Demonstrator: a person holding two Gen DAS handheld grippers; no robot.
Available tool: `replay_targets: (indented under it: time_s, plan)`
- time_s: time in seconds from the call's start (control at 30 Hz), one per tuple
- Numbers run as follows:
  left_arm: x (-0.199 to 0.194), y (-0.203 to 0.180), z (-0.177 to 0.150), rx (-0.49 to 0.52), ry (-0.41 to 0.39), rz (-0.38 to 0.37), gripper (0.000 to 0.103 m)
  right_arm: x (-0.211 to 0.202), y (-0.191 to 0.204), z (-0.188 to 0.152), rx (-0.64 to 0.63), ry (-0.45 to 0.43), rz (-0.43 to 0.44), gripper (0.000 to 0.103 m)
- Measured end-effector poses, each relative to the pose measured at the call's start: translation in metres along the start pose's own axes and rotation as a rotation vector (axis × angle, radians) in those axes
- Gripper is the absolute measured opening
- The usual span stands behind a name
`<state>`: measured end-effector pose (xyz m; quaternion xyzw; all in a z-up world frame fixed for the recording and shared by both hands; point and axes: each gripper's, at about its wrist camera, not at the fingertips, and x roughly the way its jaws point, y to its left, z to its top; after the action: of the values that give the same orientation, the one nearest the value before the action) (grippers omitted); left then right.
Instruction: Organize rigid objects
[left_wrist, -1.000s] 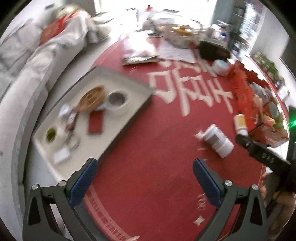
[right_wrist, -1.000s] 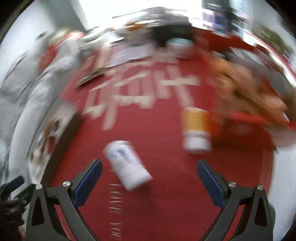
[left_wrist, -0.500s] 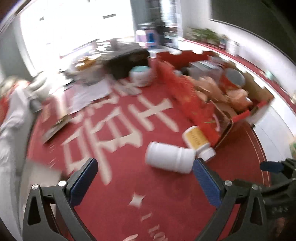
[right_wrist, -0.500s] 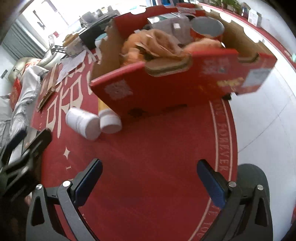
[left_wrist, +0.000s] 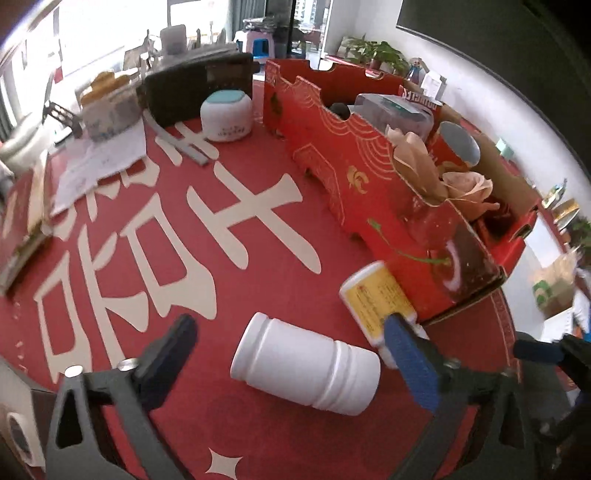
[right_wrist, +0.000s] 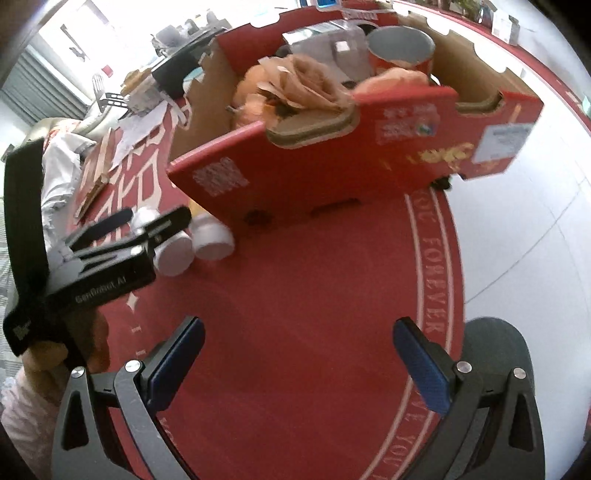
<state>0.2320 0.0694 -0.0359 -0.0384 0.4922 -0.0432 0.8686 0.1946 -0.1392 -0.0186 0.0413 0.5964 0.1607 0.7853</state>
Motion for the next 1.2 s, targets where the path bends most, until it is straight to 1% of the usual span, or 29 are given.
replay_targets:
  time_s: [0.03, 0.07, 0.1, 0.17, 0.2, 0.37, 0.43, 0.53, 0.63, 0.8, 0.87, 0.9, 0.93, 1.0, 1.03, 1.07, 1.1, 1.17, 1.2]
  plan:
    - [0.007, -0.001, -0.002, 0.022, 0.04, 0.009, 0.059, 0.002, 0.002, 0.003, 0.007, -0.002, 0.006, 0.103]
    - [0.01, -0.002, -0.004, 0.047, 0.062, 0.011, 0.053, 0.002, 0.003, 0.004, 0.015, -0.001, 0.011, 0.103]
    - [0.008, -0.007, -0.007, 0.097, 0.047, 0.024, 0.049, 0.003, 0.003, 0.006, 0.028, 0.0, 0.022, 0.103]
    - [0.008, -0.018, -0.011, 0.176, 0.057, 0.026, 0.049, 0.002, 0.002, 0.008, 0.05, 0.001, 0.035, 0.103]
    - [0.008, -0.023, -0.013, 0.201, 0.058, 0.039, 0.049, 0.001, 0.003, 0.009, 0.049, -0.001, 0.039, 0.103]
    - [0.003, -0.035, -0.024, 0.275, 0.047, 0.042, 0.049, -0.001, 0.007, 0.011, 0.03, -0.019, 0.039, 0.103]
    - [-0.002, -0.036, -0.031, 0.29, 0.059, 0.024, 0.047, 0.003, 0.012, 0.014, 0.031, -0.018, 0.047, 0.103]
    - [-0.015, -0.034, -0.049, 0.31, 0.064, 0.01, 0.046, 0.011, 0.024, 0.018, 0.025, -0.017, 0.068, 0.102]
    - [-0.028, -0.022, -0.067, 0.286, 0.069, 0.022, 0.046, 0.018, 0.04, 0.023, -0.005, -0.019, 0.088, 0.102]
    - [-0.048, 0.001, -0.094, 0.182, 0.075, 0.051, 0.047, 0.03, 0.062, 0.026, -0.044, -0.031, 0.151, 0.102]
    - [-0.052, 0.007, -0.102, 0.144, 0.07, 0.056, 0.047, 0.03, 0.073, 0.025, -0.071, -0.019, 0.231, 0.102]
    - [-0.054, 0.009, -0.105, 0.13, 0.066, 0.06, 0.047, 0.029, 0.078, 0.025, -0.093, -0.024, 0.254, 0.102]
    - [-0.055, 0.009, -0.106, 0.122, 0.063, 0.067, 0.047, 0.022, 0.088, 0.025, -0.148, -0.056, 0.267, 0.102]
    - [-0.055, 0.01, -0.109, 0.106, 0.059, 0.076, 0.047, 0.012, 0.103, 0.026, -0.241, -0.125, 0.247, 0.102]
    - [-0.056, 0.01, -0.11, 0.095, 0.057, 0.083, 0.047, 0.007, 0.112, 0.028, -0.306, -0.176, 0.201, 0.102]
    - [-0.057, 0.011, -0.111, 0.084, 0.056, 0.088, 0.047, 0.007, 0.122, 0.031, -0.366, -0.205, 0.146, 0.102]
    - [-0.057, 0.011, -0.112, 0.069, 0.055, 0.096, 0.047, 0.012, 0.126, 0.032, -0.389, -0.196, 0.138, 0.102]
    - [-0.059, 0.014, -0.116, 0.04, 0.054, 0.111, 0.047, 0.031, 0.14, 0.037, -0.446, -0.176, 0.048, 0.102]
    - [-0.06, 0.014, -0.119, 0.021, 0.052, 0.121, 0.047, 0.035, 0.142, 0.039, -0.456, -0.173, 0.028, 0.102]
